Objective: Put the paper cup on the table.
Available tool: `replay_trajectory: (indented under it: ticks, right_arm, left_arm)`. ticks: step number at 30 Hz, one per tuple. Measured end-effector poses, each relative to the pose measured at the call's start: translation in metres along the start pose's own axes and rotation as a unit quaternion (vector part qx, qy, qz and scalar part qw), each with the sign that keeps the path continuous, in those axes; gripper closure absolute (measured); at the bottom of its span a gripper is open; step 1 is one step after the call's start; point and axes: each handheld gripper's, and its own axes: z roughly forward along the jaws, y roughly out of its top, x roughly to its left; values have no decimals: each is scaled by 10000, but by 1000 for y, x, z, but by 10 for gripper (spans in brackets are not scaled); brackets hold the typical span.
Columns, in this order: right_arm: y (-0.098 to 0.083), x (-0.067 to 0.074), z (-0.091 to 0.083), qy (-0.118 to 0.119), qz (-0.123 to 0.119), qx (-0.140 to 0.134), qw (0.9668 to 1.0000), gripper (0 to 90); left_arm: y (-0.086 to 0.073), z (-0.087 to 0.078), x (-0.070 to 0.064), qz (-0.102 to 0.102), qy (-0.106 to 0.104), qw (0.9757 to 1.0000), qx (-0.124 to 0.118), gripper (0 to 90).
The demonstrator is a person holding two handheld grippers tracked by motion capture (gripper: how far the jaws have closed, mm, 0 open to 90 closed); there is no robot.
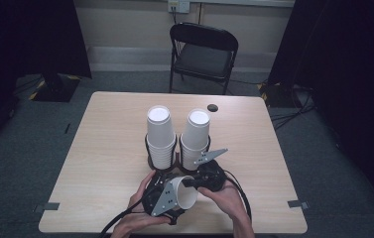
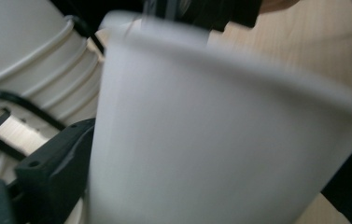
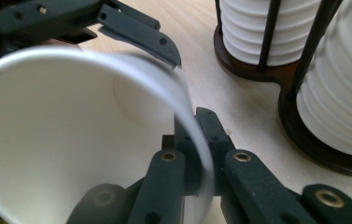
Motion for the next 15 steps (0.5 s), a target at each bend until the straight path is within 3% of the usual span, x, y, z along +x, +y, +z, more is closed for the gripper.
replay_trajectory:
  ticks: [4, 7, 10, 15]
  right_arm:
    - [-1, 0, 1, -11, 31, 64, 10000, 874]
    - [-1, 0, -1, 45, 97, -51, 9999, 874]
    - [0, -1, 0, 104, 191, -11, 9998, 879]
    - [0, 0, 4, 169, 241, 110, 9995, 875]
  left_arm:
    - [3, 1, 1, 16, 31, 10000, 18, 0]
    - [3, 1, 2, -110, -30, 9999, -122, 20]
    - [5, 3, -2, 47, 48, 9999, -104, 38]
    - [9, 3, -3, 136, 130, 9998, -97, 65]
